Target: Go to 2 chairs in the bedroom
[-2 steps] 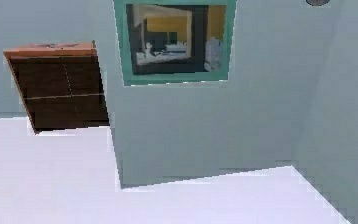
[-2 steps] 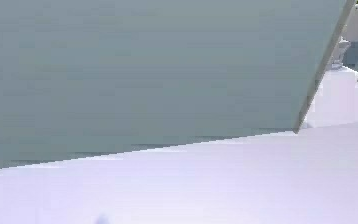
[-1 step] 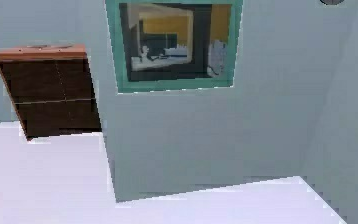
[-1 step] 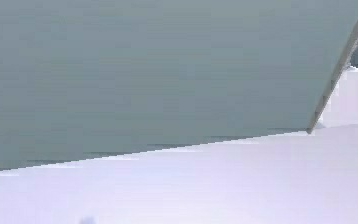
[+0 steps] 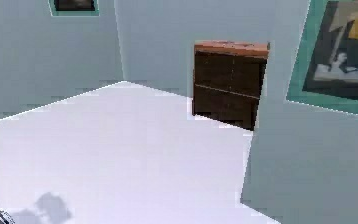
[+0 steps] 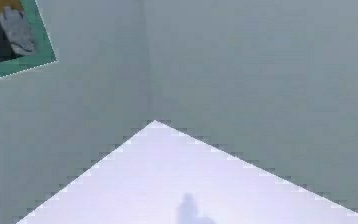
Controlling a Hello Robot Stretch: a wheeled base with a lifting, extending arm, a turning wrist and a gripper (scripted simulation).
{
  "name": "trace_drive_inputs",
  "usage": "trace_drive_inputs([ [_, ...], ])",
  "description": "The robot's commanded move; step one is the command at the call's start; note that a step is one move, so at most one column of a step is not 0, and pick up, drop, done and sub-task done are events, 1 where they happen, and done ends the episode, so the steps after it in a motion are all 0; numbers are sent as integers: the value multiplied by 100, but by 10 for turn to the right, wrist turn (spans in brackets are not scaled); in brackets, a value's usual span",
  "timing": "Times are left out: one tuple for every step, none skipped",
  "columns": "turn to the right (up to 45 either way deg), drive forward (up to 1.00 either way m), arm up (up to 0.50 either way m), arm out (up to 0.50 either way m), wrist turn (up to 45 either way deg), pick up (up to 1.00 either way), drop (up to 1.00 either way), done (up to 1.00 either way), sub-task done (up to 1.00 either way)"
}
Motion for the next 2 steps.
trace_drive_inputs([
  [-180, 0, 0, 0, 0, 0, 0, 0, 0],
  [0, 50, 0, 0, 0, 0, 0, 0, 0],
])
